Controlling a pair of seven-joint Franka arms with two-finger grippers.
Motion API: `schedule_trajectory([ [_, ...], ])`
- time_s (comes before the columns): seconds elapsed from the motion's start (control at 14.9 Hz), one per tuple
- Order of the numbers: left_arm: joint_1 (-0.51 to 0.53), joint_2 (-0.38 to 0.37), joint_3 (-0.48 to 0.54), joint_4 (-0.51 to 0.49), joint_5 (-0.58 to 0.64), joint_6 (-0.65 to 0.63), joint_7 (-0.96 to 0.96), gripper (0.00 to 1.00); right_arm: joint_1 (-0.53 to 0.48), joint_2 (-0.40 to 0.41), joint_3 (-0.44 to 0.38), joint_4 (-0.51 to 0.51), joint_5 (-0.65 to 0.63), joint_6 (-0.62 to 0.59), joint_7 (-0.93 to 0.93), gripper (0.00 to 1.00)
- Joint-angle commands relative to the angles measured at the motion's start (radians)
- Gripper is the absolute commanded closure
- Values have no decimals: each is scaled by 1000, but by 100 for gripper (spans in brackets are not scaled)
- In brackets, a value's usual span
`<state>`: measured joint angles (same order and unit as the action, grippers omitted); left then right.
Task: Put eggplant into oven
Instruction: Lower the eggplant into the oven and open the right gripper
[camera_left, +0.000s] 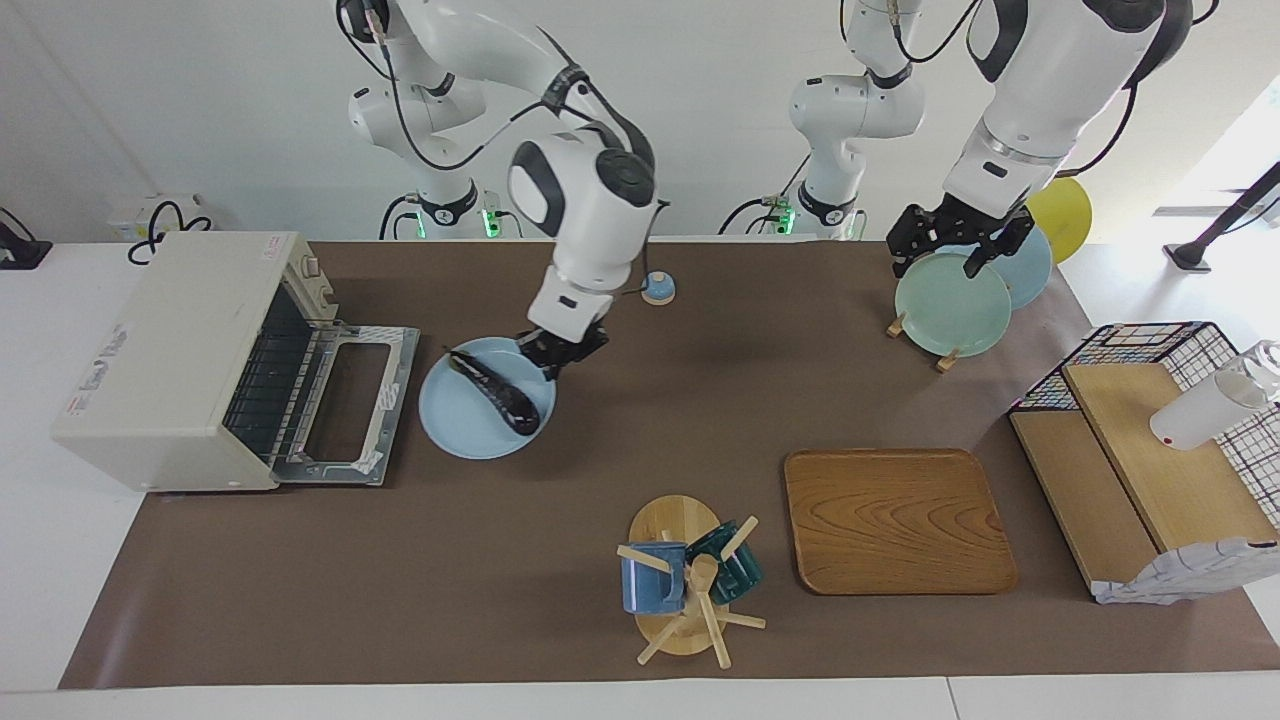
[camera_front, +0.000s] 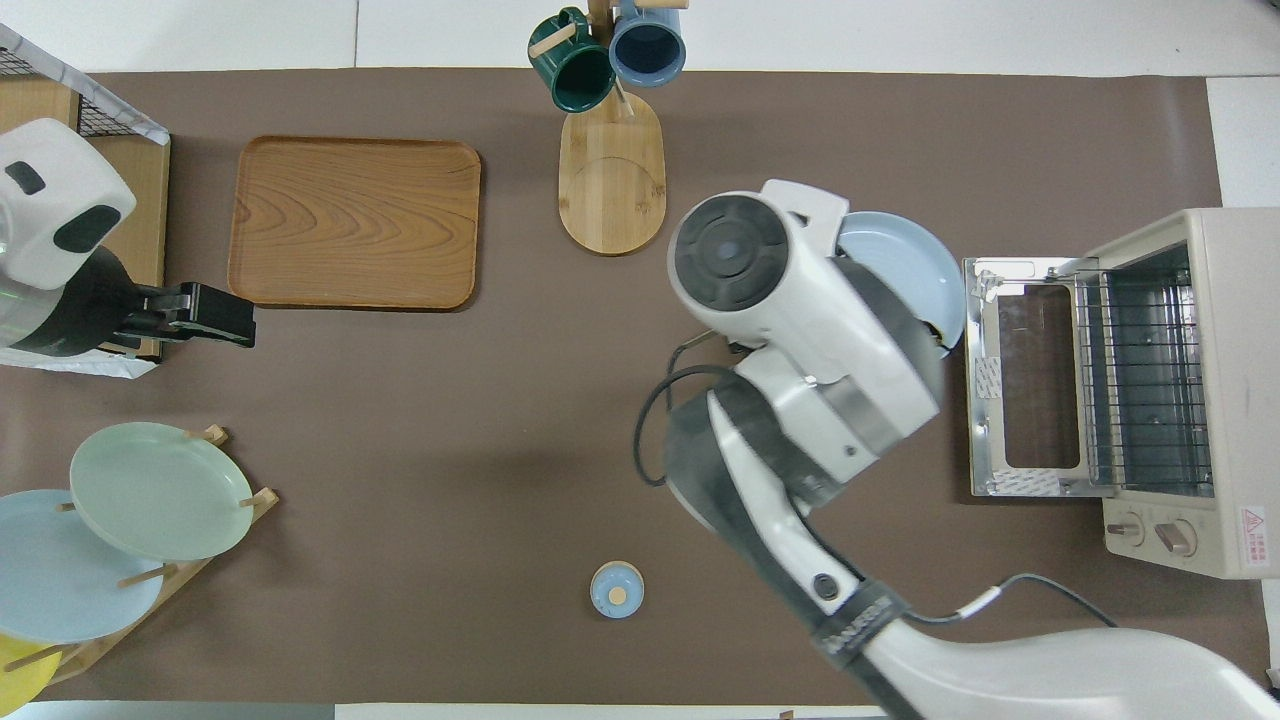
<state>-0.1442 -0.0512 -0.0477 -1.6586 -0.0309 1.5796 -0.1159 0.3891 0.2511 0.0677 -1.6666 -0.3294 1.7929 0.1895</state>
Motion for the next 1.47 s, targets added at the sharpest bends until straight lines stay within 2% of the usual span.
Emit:
schedule_trajectory([
  [0.0, 11, 17, -11, 19, 22, 2, 12, 0, -132, -166, 17, -203, 4, 22, -111, 100],
  [0.2, 9, 16, -12, 0, 22, -9, 12, 0, -225, -226, 17, -283, 4, 52, -179, 100],
  [0.4, 9, 8, -12, -12, 20, -29, 12, 0, -286, -237, 17, -320, 6, 89, -228, 100],
  [0.74, 12, 7, -12, -7, 20, -38, 5, 0, -331, -296, 15, -499, 6, 293, -249, 100],
  [1.0, 12, 5, -12, -12, 20, -38, 2, 0, -430, -300, 12, -515, 4, 295, -418, 100],
  [1.41, 26, 11, -18, 2, 19, -40, 2, 0, -515, -314, 14, -542, 4, 267, -476, 100],
])
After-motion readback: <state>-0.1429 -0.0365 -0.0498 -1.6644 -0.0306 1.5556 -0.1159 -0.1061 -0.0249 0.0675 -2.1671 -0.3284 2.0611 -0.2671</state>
